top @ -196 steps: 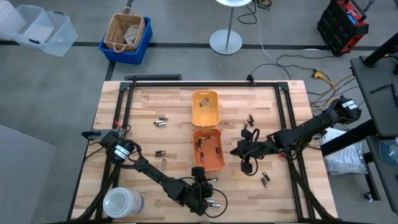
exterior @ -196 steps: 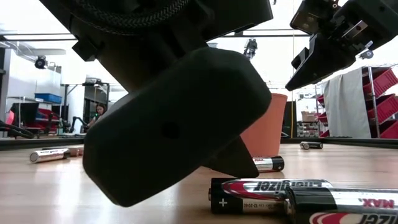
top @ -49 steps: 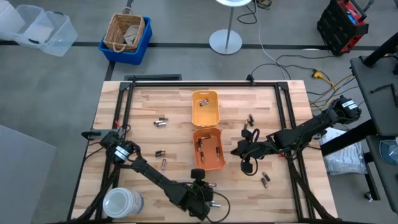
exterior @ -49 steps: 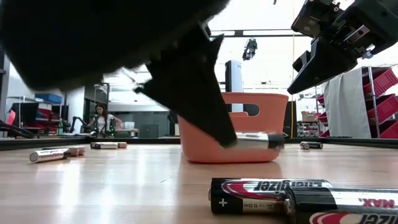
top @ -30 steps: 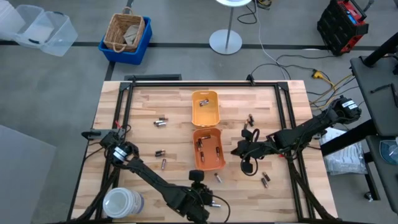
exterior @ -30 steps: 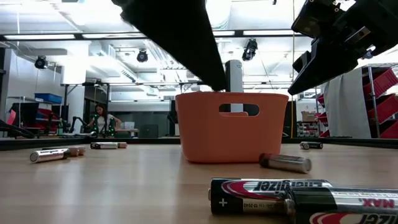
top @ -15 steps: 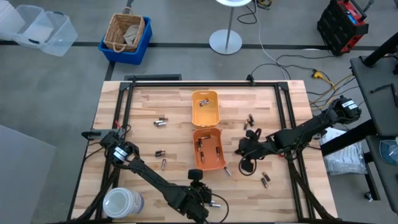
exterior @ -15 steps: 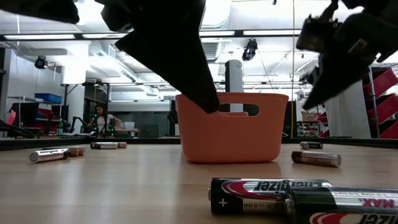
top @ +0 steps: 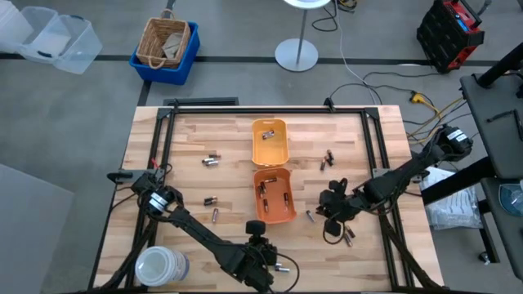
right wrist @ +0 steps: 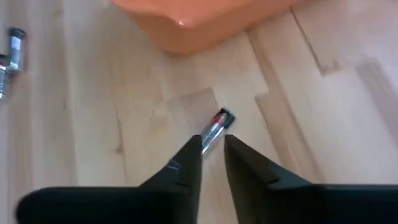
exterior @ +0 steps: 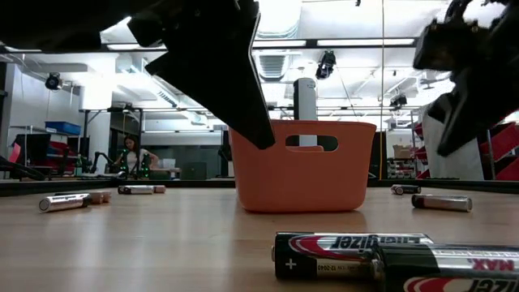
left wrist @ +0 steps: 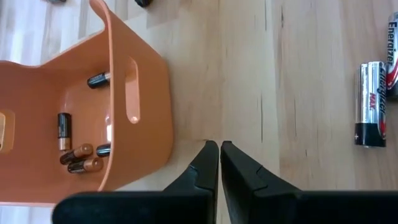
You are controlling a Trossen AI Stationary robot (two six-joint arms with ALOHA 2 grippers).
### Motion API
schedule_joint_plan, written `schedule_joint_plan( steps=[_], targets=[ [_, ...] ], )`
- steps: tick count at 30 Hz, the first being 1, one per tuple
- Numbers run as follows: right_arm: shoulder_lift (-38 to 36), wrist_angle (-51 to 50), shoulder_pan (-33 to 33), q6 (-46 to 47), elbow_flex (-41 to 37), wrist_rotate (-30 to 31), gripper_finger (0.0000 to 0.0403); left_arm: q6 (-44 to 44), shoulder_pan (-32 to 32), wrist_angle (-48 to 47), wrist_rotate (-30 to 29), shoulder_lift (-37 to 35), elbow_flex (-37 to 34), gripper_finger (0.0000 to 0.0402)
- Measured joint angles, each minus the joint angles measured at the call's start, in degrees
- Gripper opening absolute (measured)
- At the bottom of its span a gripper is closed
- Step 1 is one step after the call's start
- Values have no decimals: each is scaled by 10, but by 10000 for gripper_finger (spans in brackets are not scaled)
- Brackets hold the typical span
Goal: Sort batteries
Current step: Put the silver battery into the yellow bin
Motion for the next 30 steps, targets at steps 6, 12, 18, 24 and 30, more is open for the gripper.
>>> schedule_joint_plan(
  steps=[6,12,18,24,30],
  targets=[
    [56,-12,-9,62,-1,0,151,4,1,0,-21,0,-3,0],
    [111,-12,-9,105,1,2,212,3,1,-1,-21,0,-4,0],
    [164,-14,-9,107,2,6,203,3,1,0,-21,0,-4,0],
    [199,-31,-9,93,3,16,106,0,1,0,-21,0,-4,0],
    [193,-31,-9,49,1,14,36,0,1,2,-26,0,-4,0]
  ],
)
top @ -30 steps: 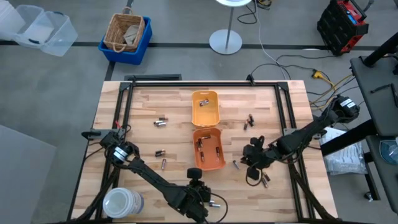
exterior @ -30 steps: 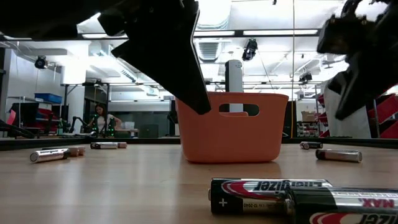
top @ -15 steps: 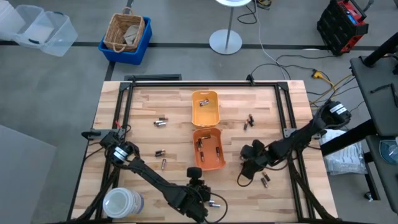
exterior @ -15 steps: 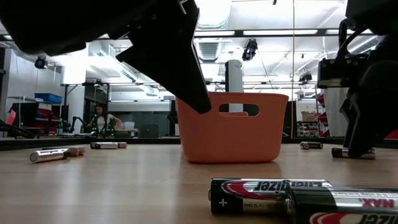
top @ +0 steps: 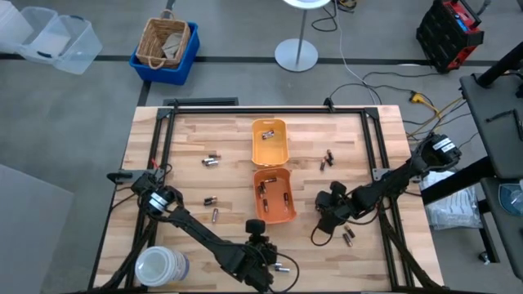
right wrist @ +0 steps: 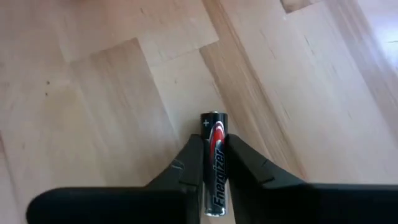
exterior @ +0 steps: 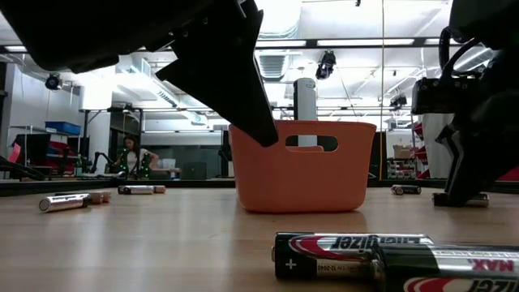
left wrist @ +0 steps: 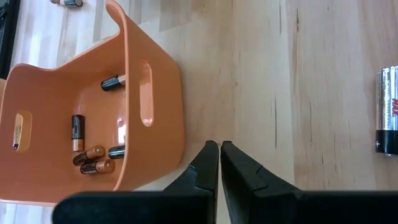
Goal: Sort batteries
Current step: Put the silver battery into the yellow bin
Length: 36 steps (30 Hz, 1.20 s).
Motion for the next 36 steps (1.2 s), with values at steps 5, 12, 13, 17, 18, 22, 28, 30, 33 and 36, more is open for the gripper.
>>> schedule_joint_plan(
  steps=[5,12,13,17,18,22,28,30,33,36],
  targets=[
    [-65,1,3,-35,0,-5,36,0,0,2,-2,0,1,0],
    [-178,21,35,-104,18,-8,36,0,0,4,-4,0,5,0],
    [-187,26,40,-115,18,-3,36,0,0,4,-4,0,5,0],
    [-203,104,55,-171,25,1,36,0,0,7,-23,0,5,0],
    [-203,124,57,-186,26,1,36,-1,0,11,-37,0,5,0],
    [-188,201,59,-250,26,3,36,-2,0,19,-72,-3,5,5],
    [-150,305,59,-342,26,0,36,14,2,20,-120,-6,35,39],
    [-136,335,59,-371,26,-2,36,20,4,22,-127,-6,46,53],
    [-114,379,59,-420,26,-4,36,33,8,30,-129,-7,59,72],
    [-97,413,59,-456,30,-4,36,36,12,43,-129,-7,64,87]
  ],
)
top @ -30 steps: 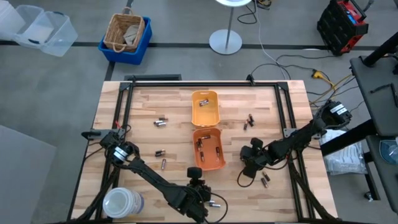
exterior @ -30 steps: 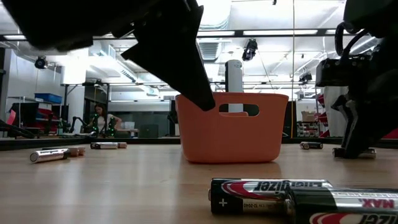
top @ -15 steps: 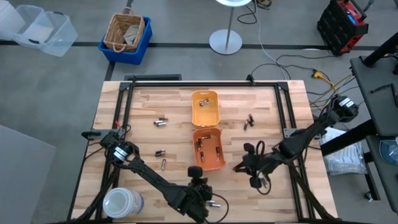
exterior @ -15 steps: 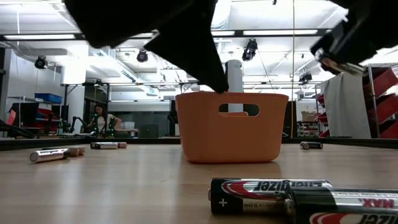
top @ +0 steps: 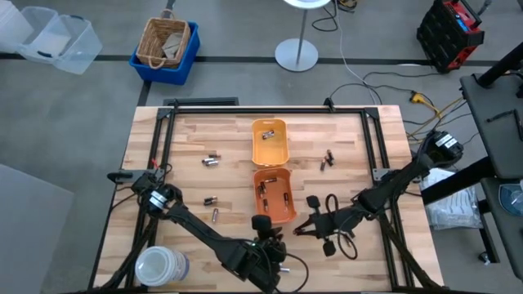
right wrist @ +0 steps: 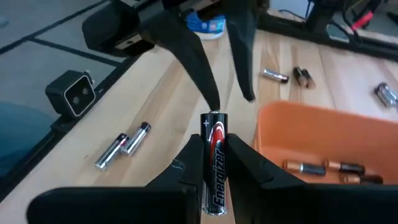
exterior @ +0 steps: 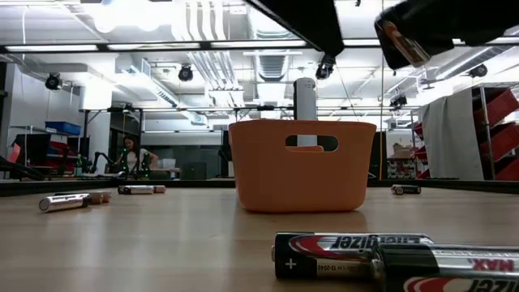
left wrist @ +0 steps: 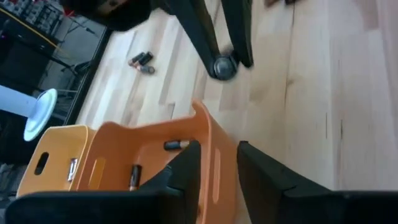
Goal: Sort batteries
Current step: Put the silver battery into the yellow bin
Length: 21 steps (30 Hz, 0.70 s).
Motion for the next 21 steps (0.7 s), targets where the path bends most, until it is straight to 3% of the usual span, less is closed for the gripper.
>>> schedule_joint_plan(
  steps=[7,21],
  targets=[
    [37,-4,0,-50,37,3,36,42,1,69,14,0,0,104],
    [43,-31,-2,-63,54,5,36,44,4,109,17,0,0,105]
  ],
)
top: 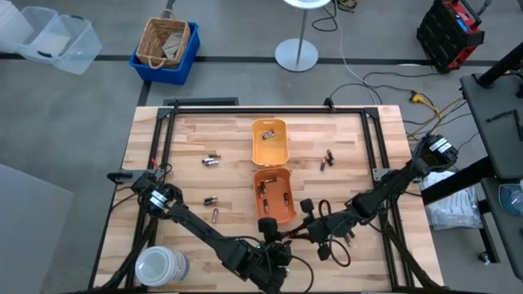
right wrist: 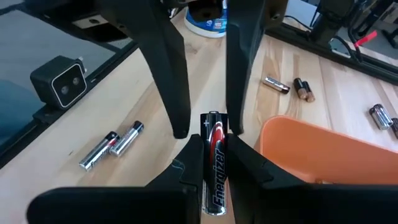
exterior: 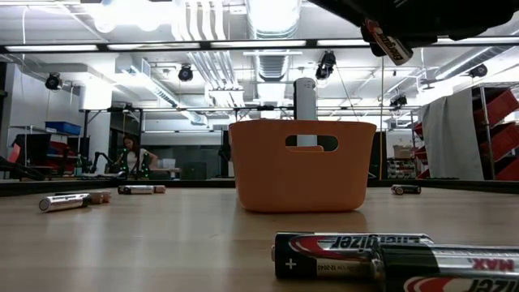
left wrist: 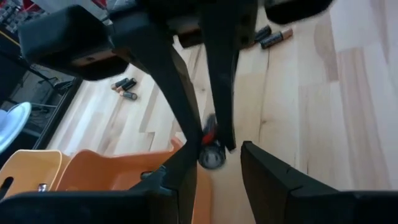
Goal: Sort batteries
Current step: Put the silver battery into the yellow bin
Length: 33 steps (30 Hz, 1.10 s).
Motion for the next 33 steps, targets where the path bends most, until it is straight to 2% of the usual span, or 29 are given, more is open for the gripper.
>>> schedule_joint_plan(
  steps=[7,19,26,33],
  targets=[
    [0,-3,0,1,0,1,36,0,3,2,0,0,0,102],
    [0,-5,0,2,0,1,36,2,3,-12,0,0,0,25],
    [0,-4,0,1,0,1,38,2,2,-13,-5,0,0,22],
    [-2,-1,-1,8,0,3,124,1,3,-68,-10,0,17,22]
  ],
)
